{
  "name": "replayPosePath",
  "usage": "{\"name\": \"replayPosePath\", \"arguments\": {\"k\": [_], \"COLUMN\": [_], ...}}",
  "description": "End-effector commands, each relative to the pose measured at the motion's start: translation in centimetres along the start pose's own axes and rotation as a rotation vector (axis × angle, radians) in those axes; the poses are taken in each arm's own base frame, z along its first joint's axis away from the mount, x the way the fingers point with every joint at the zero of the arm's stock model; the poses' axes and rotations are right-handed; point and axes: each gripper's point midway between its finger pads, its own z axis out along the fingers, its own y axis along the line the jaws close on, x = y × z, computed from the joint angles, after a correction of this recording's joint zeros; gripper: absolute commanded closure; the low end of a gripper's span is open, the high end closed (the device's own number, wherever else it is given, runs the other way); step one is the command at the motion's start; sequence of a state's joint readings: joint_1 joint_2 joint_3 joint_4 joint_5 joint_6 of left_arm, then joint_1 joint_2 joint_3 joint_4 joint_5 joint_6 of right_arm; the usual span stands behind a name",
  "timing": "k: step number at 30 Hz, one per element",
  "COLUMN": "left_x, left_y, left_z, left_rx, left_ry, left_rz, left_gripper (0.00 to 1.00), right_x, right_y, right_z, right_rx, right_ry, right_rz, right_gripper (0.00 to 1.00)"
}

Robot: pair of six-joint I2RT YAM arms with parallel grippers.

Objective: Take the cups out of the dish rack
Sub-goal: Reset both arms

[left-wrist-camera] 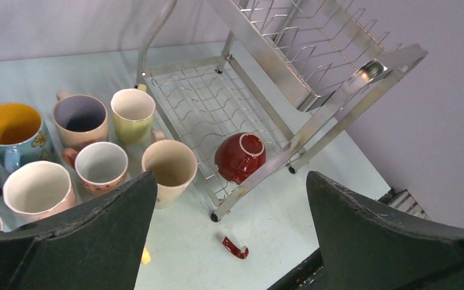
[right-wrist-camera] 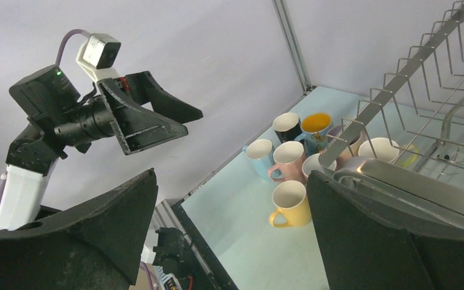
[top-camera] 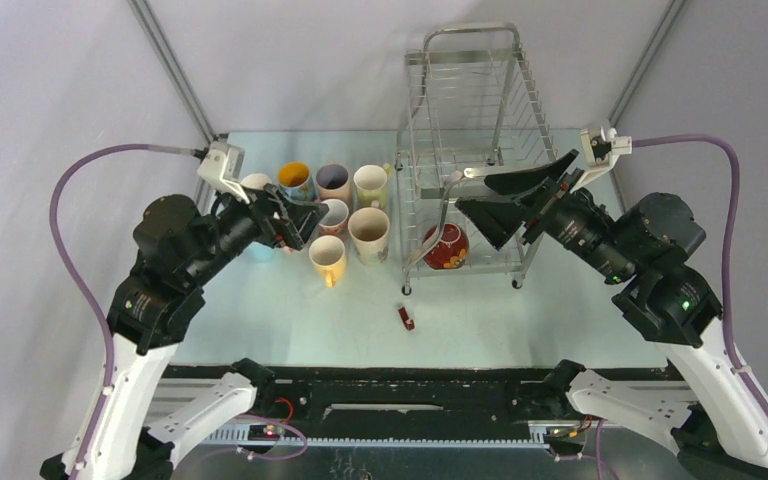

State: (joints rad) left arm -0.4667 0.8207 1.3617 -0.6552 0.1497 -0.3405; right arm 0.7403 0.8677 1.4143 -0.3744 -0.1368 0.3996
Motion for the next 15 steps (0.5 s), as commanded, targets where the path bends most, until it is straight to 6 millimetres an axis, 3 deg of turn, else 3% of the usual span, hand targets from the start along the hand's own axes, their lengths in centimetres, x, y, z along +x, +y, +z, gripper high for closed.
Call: {"name": "replayPosePath", "arguments": {"k": [1,15], "left_x": [-2.75,-2.32], "left_y": [-0.42,-0.61], "left_z": [-1.20,-0.89], "left_rx": [-0.011,0.007], "left_ry": [-0.100,-0.091], "left_rz": [0.002,-0.001], "left_gripper": [0.00,0.00], "right_x": [-0.65,-0.30], "right_y": [0.56,0.40], "right_z": [0.02,0.10], "right_rx": [-0.028,-0.024], "right_ry": [-0.028,-0.017], "right_rz": [-0.029,-0.028], "right_gripper": [0.00,0.00]}}
